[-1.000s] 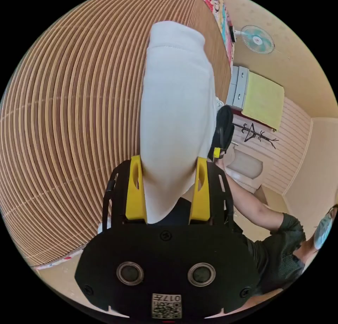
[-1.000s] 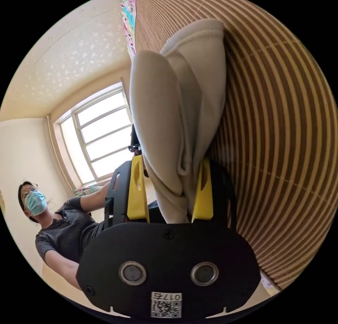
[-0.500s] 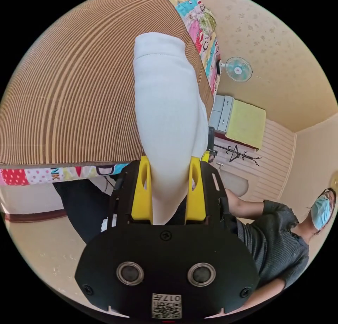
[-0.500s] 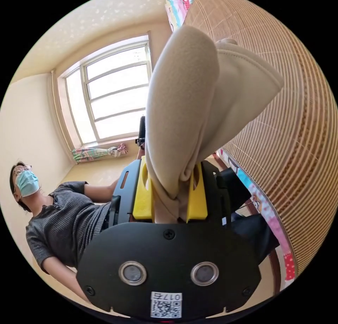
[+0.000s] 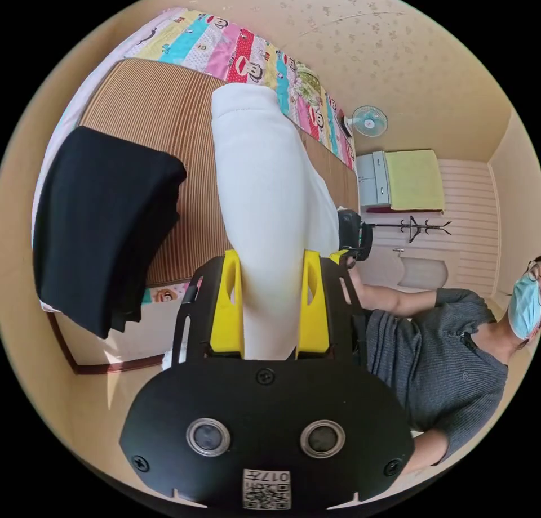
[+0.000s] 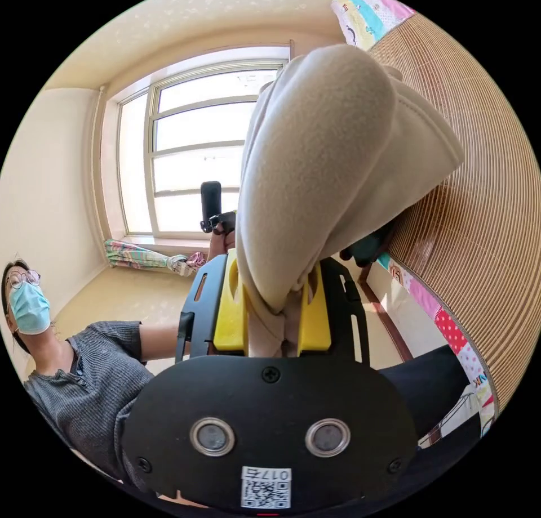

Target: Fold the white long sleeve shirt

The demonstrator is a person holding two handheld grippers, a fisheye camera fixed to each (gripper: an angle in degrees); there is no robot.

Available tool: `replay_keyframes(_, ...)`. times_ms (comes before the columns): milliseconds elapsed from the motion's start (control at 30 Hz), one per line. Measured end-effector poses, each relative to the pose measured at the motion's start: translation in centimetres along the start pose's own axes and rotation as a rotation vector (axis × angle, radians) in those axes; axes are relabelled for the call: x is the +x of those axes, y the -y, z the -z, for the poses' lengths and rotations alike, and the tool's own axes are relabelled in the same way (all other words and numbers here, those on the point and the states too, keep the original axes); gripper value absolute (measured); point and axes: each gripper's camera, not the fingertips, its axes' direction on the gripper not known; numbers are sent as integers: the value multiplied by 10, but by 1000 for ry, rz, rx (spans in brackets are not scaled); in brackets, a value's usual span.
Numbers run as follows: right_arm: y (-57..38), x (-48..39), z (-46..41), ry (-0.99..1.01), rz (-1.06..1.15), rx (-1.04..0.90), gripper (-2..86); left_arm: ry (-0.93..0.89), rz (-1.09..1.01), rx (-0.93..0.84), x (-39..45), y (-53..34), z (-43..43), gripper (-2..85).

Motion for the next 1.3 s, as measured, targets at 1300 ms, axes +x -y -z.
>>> replay_keyframes(1300,134,177,-41,-648,-378,-269,164,-77,673,68,-90,-191,-149,136)
